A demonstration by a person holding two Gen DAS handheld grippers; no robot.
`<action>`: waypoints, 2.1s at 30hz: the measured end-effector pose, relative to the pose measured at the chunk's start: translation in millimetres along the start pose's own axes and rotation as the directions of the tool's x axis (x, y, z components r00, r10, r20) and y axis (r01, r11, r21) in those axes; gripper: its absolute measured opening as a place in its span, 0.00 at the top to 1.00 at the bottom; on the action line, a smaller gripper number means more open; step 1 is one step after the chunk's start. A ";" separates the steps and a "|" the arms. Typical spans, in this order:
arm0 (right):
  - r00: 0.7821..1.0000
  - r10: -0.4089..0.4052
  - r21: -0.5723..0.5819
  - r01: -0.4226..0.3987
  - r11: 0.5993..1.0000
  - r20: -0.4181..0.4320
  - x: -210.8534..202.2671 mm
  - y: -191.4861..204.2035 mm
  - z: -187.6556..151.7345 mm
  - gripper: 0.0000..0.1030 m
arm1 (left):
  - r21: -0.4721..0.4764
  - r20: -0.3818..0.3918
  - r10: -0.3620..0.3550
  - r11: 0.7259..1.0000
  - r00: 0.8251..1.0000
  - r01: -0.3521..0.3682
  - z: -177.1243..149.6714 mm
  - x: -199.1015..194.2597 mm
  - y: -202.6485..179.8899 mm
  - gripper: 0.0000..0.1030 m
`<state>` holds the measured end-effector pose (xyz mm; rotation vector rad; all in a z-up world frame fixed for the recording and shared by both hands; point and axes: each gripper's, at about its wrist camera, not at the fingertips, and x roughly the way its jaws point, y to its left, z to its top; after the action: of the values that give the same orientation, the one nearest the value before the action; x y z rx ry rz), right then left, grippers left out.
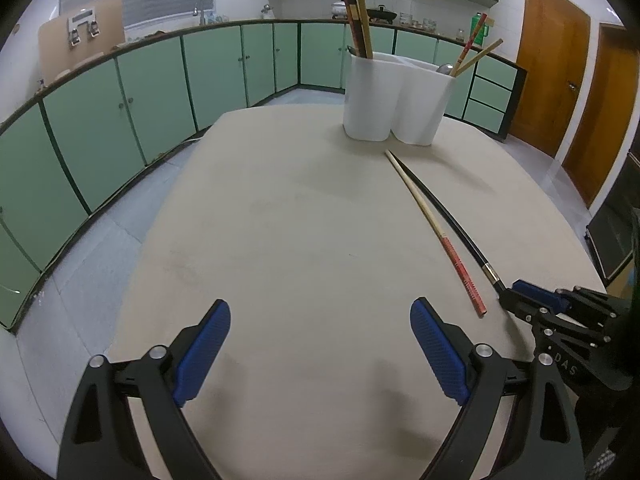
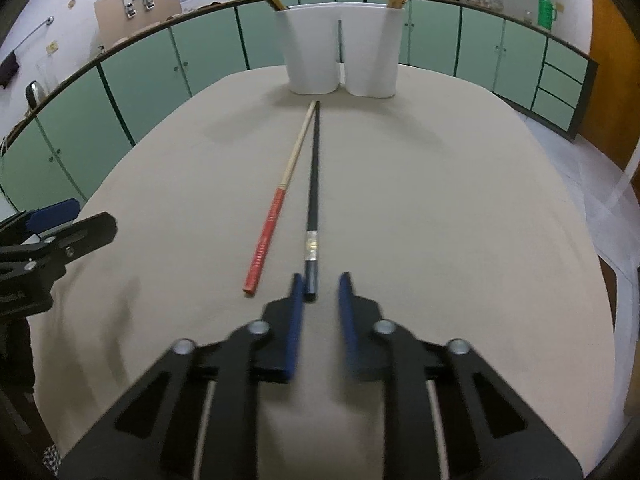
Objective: Organize utensils
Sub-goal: 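Grasp the black chopstick with the right tool, then grasp the red-tipped wooden chopstick with the left tool while the right tool holds the black one, then lift both held chopsticks up toward the white holder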
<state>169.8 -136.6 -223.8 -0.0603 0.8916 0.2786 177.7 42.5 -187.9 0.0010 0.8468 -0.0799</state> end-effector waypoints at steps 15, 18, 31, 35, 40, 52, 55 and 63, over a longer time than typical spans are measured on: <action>0.997 -0.072 0.098 0.067 0.993 0.042 -28.3 -34.8 -14.1 0.94 | 0.035 -0.027 -0.073 0.997 0.997 0.074 -3.3 15.5 -48.8 0.15; 0.996 -0.082 0.125 0.076 0.989 0.041 -30.5 -46.3 -16.5 0.94 | 0.048 -0.049 -0.094 0.994 0.994 0.096 -4.8 22.6 -63.4 0.19; 0.996 -0.076 0.154 0.067 0.986 0.053 -34.9 -64.6 -21.1 0.94 | 0.074 -0.077 -0.069 0.995 0.995 0.074 -9.9 41.7 -99.0 0.38; 0.996 -0.074 0.160 0.064 0.985 0.053 -35.1 -65.2 -22.8 0.94 | 0.080 -0.067 -0.048 0.995 0.997 0.053 -9.0 41.9 -103.8 0.51; 0.996 -0.070 0.161 0.061 0.985 0.052 -34.3 -65.3 -23.2 0.94 | 0.079 -0.058 -0.032 0.996 0.998 0.037 -7.9 40.2 -108.1 0.82; 0.995 -0.077 0.146 0.066 0.987 0.067 -37.7 -62.4 -20.5 0.94 | 0.067 -0.046 -0.047 0.997 0.998 0.050 -6.8 34.0 -108.4 0.94; 0.994 -0.080 0.137 0.069 0.988 0.080 -43.7 -61.3 -19.5 0.94 | 0.074 -0.028 -0.049 0.996 0.998 0.051 -4.3 26.7 -108.5 0.94; 0.988 -0.086 0.118 0.071 0.991 0.128 -64.6 -57.7 -9.6 0.94 | 0.077 0.044 -0.048 0.996 0.998 0.044 7.3 -3.1 -102.8 0.94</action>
<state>139.3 -207.5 -183.5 0.0278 0.7697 0.1564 173.7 -60.1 -177.5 0.0509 0.7978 -0.1549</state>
